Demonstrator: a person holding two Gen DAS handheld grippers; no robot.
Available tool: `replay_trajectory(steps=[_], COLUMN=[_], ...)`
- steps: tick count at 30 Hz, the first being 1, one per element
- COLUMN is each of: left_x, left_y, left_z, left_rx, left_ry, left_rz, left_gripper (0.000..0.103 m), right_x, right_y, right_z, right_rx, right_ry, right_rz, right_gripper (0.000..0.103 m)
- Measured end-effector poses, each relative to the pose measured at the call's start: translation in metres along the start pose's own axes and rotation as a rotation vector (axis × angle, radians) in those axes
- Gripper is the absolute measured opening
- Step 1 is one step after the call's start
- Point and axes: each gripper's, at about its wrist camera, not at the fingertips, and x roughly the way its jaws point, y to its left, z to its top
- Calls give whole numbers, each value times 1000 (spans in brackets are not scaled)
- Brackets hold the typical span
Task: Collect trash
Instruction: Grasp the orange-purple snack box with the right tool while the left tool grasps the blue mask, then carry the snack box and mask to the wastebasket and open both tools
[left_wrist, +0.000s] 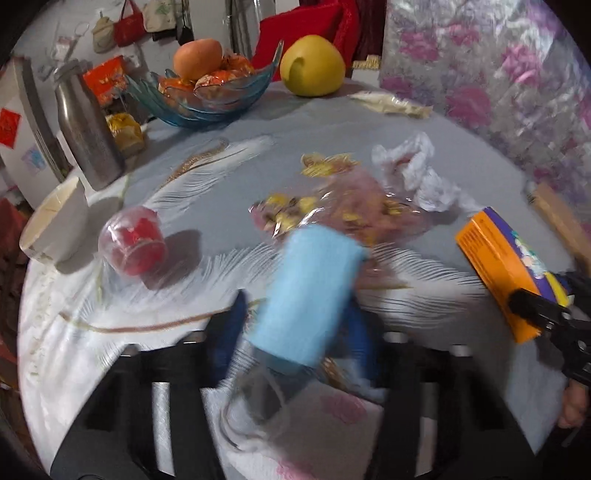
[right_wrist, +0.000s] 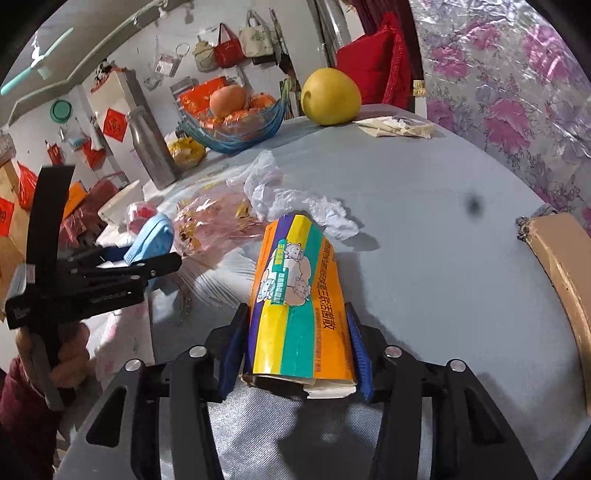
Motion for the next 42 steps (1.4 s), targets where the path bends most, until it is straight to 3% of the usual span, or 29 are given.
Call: replay_trajectory(steps=[4, 9, 14, 20, 32, 37, 40, 42], left_x=[-36, -87, -118, -144, -142, -124, -106, -94], left_y=[1, -13, -29, -80, -226, -295, -332, -351], left_z=[-4, -12, -14, -25, -49, -62, -76, -84], left_rx=[-40, -13, -6, 43, 236, 332, 397, 434], left_ry=[-86, -177, -211, -254, -183, -105, -48, -10], left_rz=[-60, -69, -96, -145, -313, -406, -432, -437], left_gripper=[41, 41, 41, 41, 41, 41, 41, 41], right_x=[-26, -75, -123, -182, -243, -215, -173, -164], right_y=[-3, -3, -11, -45, -158, -213, -250, -274], right_z=[-5, -10, -22, -50, -143, -208, -250, -266], right_rx=[23, 0, -7, 15, 158, 255, 332, 406], right_ry=[-36, -89, -123, -132, 56, 207, 356, 401], right_rz=[23, 37, 34, -21, -196, -237, -272, -281], right_gripper=[49, 49, 49, 49, 49, 53, 55, 55])
